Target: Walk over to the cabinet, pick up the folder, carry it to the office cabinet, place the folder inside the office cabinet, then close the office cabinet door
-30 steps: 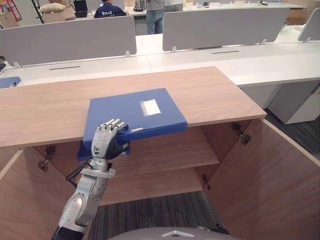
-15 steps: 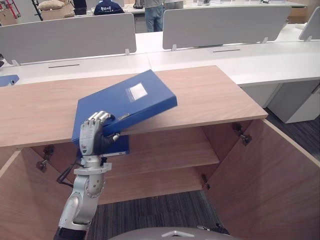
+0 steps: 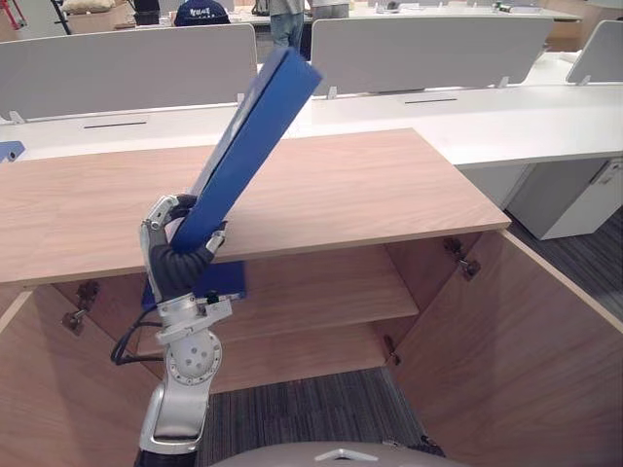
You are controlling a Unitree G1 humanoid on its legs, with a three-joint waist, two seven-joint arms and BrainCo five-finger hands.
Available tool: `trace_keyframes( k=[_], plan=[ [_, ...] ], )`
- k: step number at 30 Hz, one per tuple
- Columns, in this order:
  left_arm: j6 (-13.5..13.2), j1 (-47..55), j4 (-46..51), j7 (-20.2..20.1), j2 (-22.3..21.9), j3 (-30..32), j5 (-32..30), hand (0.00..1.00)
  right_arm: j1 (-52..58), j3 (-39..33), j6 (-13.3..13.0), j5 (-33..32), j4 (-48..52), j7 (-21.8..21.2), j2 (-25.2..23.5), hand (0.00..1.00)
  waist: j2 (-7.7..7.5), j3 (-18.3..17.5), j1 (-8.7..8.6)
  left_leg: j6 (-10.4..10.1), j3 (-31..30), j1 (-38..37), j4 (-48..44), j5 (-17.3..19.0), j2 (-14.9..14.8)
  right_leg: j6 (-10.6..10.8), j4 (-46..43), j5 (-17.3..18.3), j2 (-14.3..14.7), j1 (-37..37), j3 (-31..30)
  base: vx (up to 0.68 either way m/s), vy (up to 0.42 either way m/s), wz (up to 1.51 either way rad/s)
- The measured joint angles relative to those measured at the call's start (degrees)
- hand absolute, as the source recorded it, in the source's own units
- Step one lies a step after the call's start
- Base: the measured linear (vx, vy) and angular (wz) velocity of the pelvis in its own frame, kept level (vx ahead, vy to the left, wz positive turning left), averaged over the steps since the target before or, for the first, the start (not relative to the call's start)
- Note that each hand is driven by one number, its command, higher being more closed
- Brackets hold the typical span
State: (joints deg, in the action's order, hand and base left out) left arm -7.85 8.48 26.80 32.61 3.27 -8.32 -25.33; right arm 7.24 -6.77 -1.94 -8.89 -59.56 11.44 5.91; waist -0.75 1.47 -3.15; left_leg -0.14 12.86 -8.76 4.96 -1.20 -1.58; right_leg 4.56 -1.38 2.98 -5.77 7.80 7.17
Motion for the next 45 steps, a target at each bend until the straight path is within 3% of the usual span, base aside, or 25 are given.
trace_keyframes(
  k=[8, 20, 25, 33, 45],
  plan=[
    [-0.96, 0.03, 5.48, 0.07, -0.27, -3.7, 3.89, 1.0, 1.7, 2.41, -2.34, -0.99, 10.35, 0.19, -1.73, 0.0, 0.17, -0.34, -0.2, 0.09, 0.72, 0.69, -0.03, -0.07, 0.08, 0.17, -0.03, -0.29, 0.09, -1.13, -0.57, 0.0, 0.001, -0.04],
    [-4.66, 0.17, 11.05, 0.33, -0.48, -6.5, 8.39, 1.0, 5.69, 4.39, -7.24, -3.21, 39.99, 1.7, -5.8, 0.0, 0.22, -0.36, -0.21, 0.2, 1.56, 0.77, -0.35, 0.04, 0.14, 0.28, 0.0, -0.44, 0.09, -1.72, -1.4, 0.0, 0.0, -0.03],
    [-6.33, 2.62, 14.23, 0.14, -0.59, -6.36, 15.18, 1.0, 8.36, 4.36, -10.61, -4.42, 53.85, 1.77, -7.62, 0.0, 0.1, -0.2, -0.53, 0.18, 1.89, 0.77, -0.35, 0.3, 0.14, 0.3, 0.16, -0.45, 0.1, -1.83, -1.67, 0.0, -0.001, -0.02],
    [-8.26, 4.17, 15.3, -1.17, -1.7, -5.16, 17.83, 1.0, 9.43, 6.94, -15.4, -7.57, 71.22, 0.98, -8.37, 0.0, 0.18, 0.29, -0.53, 0.16, 2.55, 0.63, -0.37, 0.64, 0.2, 0.37, 0.27, -0.5, 0.08, -1.98, -2.25, 0.0, -0.002, -0.03],
    [-10.8, 4.56, 13.87, -8.38, -1.7, -4.07, 26.46, 1.0, 2.98, 11.28, -18.45, -9.99, 81.25, -4.35, -7.55, 0.0, -0.24, 1.22, -0.15, 0.18, 3.23, 0.09, -0.37, 0.98, 0.31, 0.52, 0.29, -0.6, 0.04, -1.8, -3.13, 0.0, -0.002, -0.04]
  ],
)
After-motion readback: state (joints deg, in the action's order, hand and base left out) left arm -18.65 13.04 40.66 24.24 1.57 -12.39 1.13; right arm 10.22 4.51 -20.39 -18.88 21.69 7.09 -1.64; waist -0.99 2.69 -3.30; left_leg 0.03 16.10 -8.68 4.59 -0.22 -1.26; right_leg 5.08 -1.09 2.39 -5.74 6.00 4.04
